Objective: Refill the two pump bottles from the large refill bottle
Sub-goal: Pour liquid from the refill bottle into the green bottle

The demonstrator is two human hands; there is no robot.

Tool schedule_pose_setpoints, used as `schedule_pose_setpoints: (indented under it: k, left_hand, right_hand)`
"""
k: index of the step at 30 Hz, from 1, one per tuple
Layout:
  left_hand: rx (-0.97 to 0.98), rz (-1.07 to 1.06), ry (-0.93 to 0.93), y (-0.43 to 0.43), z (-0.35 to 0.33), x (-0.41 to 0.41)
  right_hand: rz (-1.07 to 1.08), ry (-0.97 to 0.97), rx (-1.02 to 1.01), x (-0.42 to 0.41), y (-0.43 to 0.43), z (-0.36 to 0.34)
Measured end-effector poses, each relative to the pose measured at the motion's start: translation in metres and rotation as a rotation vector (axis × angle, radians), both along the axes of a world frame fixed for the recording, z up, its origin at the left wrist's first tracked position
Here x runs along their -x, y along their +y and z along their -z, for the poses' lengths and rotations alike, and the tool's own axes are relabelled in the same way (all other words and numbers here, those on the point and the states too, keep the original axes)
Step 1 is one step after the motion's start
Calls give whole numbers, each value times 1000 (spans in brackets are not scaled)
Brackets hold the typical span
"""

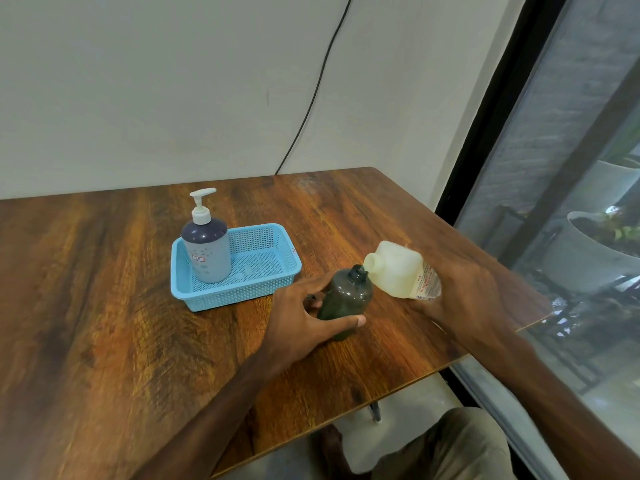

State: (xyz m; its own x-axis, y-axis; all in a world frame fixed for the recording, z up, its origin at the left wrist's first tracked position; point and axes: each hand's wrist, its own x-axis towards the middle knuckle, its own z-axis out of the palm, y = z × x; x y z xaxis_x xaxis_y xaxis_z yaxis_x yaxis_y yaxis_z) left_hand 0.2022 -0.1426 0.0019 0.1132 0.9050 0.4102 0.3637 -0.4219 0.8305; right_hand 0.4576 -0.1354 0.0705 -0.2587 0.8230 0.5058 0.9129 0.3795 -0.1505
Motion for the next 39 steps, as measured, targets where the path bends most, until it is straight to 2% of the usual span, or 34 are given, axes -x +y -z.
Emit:
schedule_pose_setpoints:
  k: [39]
  left_hand:
    - [-14,-14,49,1,6,0]
  right_hand:
    - [28,3,50,-1,1,2]
